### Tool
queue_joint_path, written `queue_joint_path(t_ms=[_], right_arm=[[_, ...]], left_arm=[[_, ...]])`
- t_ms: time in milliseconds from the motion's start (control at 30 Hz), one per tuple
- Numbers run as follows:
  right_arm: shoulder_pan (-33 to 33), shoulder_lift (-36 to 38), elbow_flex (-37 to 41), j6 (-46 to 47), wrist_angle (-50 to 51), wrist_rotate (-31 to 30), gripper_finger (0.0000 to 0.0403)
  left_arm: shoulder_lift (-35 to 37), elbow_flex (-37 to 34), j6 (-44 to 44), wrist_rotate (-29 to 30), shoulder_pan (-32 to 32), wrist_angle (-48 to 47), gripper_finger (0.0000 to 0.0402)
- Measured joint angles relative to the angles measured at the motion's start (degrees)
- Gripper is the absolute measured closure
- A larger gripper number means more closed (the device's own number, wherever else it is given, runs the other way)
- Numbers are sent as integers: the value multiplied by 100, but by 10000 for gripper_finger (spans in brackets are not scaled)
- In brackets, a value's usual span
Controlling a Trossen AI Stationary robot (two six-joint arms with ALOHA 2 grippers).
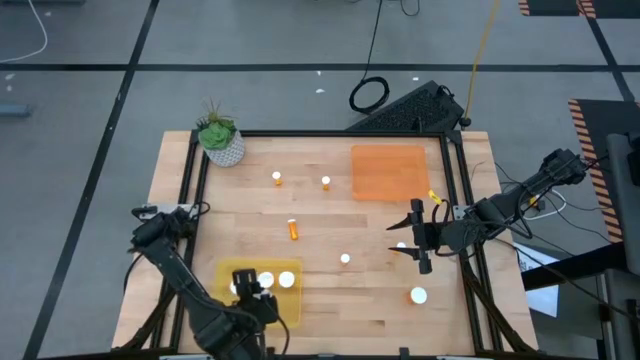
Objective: Pick and place medicine bottles into bin by pill shape (circle, oval)
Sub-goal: Put the large pill bottle into the yellow bin
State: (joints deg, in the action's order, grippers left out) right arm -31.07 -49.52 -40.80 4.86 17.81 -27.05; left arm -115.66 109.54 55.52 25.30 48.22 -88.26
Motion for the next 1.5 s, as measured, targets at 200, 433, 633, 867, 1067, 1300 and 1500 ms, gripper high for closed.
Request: queue_joint_path(t_ms=[200,433,633,867,1067,1300,1500], right_arm=[[0,0,-2,1,-65,2,181],[0,0,-2,2,-149,24,181],[0,0,-2,-112,-270,28,181],[0,0,-2,-149,-294,126,181],[-2,1,-2,-147,-301,179,181],[-2,1,-2,29,-301,181,181],[-2,0,-2,44,-301,181,181]], left_arm=[[0,-4,435,-4,261,-3,179],[-2,-392,932,50,552,164,179],[21,-490,745,127,470,297,179],[455,-1311,875,262,475,911,179],[1255,-2561,947,301,523,2113,179],[1889,-3972,808,218,528,3566,179],[1897,-4587,794,30,528,4242,179]])
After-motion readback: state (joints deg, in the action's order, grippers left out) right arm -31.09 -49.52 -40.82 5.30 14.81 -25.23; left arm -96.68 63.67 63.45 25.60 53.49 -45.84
